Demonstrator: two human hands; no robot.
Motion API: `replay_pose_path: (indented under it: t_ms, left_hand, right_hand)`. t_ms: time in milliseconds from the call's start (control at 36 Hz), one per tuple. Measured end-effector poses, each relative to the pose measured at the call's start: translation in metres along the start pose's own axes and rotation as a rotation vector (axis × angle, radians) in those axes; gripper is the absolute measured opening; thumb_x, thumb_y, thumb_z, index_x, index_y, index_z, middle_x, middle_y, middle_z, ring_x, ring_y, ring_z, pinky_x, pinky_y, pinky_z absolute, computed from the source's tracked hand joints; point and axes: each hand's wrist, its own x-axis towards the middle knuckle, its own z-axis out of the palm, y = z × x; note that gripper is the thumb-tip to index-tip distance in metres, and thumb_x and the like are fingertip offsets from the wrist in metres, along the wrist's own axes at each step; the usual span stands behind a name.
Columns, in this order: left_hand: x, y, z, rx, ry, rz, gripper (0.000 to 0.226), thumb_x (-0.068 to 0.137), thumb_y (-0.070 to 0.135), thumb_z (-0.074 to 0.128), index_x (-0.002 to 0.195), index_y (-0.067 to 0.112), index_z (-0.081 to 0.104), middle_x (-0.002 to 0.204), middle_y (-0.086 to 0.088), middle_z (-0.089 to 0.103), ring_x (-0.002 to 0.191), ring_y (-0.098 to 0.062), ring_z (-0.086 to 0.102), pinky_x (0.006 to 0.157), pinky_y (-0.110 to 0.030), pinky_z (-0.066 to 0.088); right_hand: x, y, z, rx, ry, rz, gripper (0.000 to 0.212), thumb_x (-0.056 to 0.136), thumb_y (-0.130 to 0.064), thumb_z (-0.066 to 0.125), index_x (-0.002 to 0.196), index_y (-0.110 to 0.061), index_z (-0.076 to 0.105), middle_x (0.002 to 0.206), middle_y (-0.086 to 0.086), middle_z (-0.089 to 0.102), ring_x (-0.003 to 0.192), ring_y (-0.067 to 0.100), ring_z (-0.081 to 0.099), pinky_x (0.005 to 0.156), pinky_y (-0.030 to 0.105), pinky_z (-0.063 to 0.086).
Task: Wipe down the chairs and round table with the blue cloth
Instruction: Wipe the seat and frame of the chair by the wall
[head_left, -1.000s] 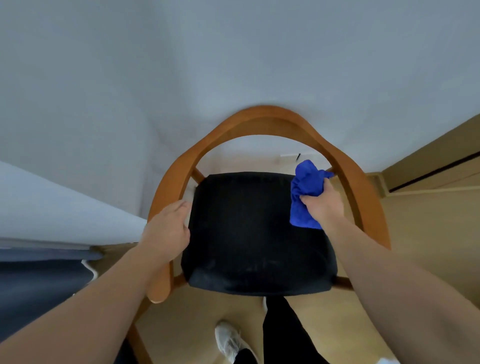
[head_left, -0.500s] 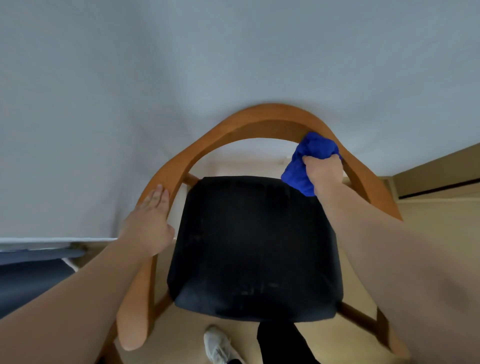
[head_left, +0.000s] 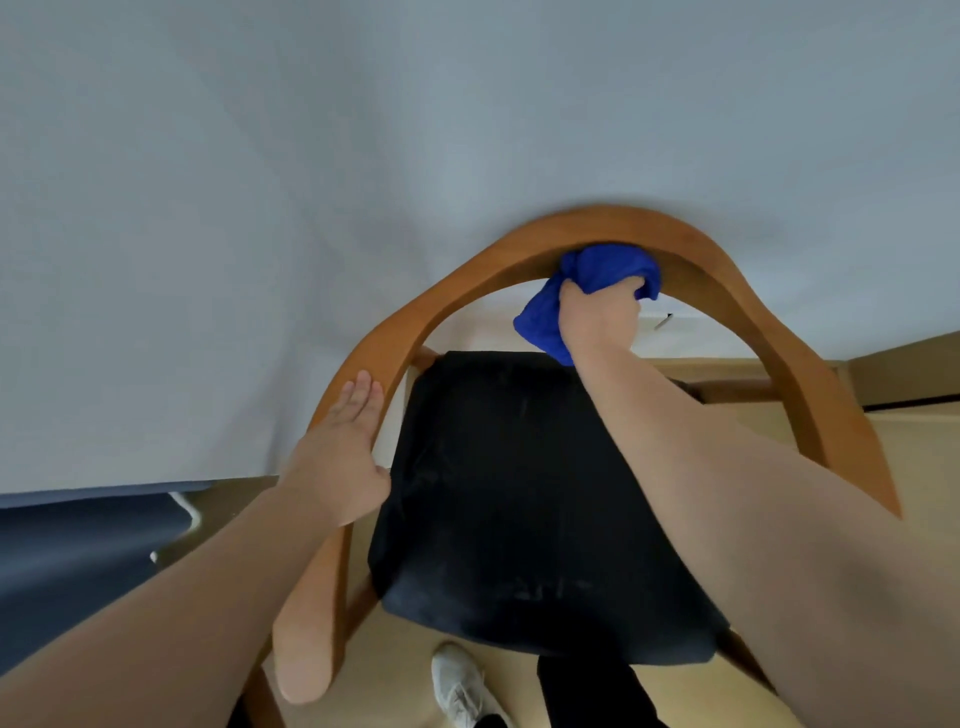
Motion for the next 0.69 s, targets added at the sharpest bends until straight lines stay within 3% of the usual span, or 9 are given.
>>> replay_pose_path:
  t_ms: [194,306,389,528,695]
  left_hand:
    - [0.001,0.0,0.0,0.009,-0.015,-0.01,0.092,0.087,0.024,0.055,0.148,0.023,-0.014,0.154,0.007,-0.023,0.143,-0.011,-0.013,0.117,-0.033,0.016]
    - [0.002,0.002,0.0,0.015,-0.025,-0.028,0.096,0.085,0.023,0.057,0.149,0.023,-0.014,0.154,0.007,-0.023,0.143,-0.011,-0.012,0.116,-0.033,0.015]
    - [0.003,0.003,0.0,0.009,-0.03,-0.032,0.096,0.083,0.021,0.058,0.149,0.023,-0.013,0.155,0.006,-0.022,0.143,-0.011,-0.012,0.115,-0.032,0.014]
    - [0.002,0.003,0.001,0.009,-0.013,-0.042,0.095,0.086,0.021,0.058,0.149,0.024,-0.013,0.154,0.007,-0.022,0.143,-0.011,-0.01,0.114,-0.033,0.016]
    - [0.001,0.0,0.001,0.003,0.008,-0.026,0.089,0.09,0.022,0.055,0.149,0.024,-0.012,0.155,0.008,-0.021,0.144,-0.011,-0.01,0.115,-0.033,0.018]
  right_hand:
    - [-0.039,-0.004,0.041,-0.108,-0.166,-0.162,0.078,0.088,-0.033,0.062,0.147,-0.006,0.019,0.132,0.016,0.045,0.112,0.031,0.055,0.088,0.035,0.046]
    - [-0.063,0.002,0.064,-0.183,-0.322,-0.296,0.073,0.088,-0.031,0.064,0.143,-0.004,0.024,0.122,0.013,0.049,0.102,0.026,0.059,0.078,0.029,0.046]
    - [-0.067,0.003,0.072,-0.135,-0.389,-0.292,0.059,0.087,-0.027,0.065,0.134,-0.006,0.035,0.115,0.01,0.053,0.096,0.023,0.06,0.073,0.028,0.047]
    - [-0.056,0.0,0.055,-0.029,-0.358,-0.269,0.025,0.089,-0.019,0.058,0.112,-0.009,0.054,0.094,0.004,0.063,0.085,0.019,0.062,0.06,0.02,0.041]
    - [-0.021,-0.005,0.005,0.145,-0.157,-0.111,0.026,0.088,-0.024,0.059,0.112,-0.014,0.059,0.096,0.003,0.064,0.093,0.022,0.061,0.085,0.033,0.048]
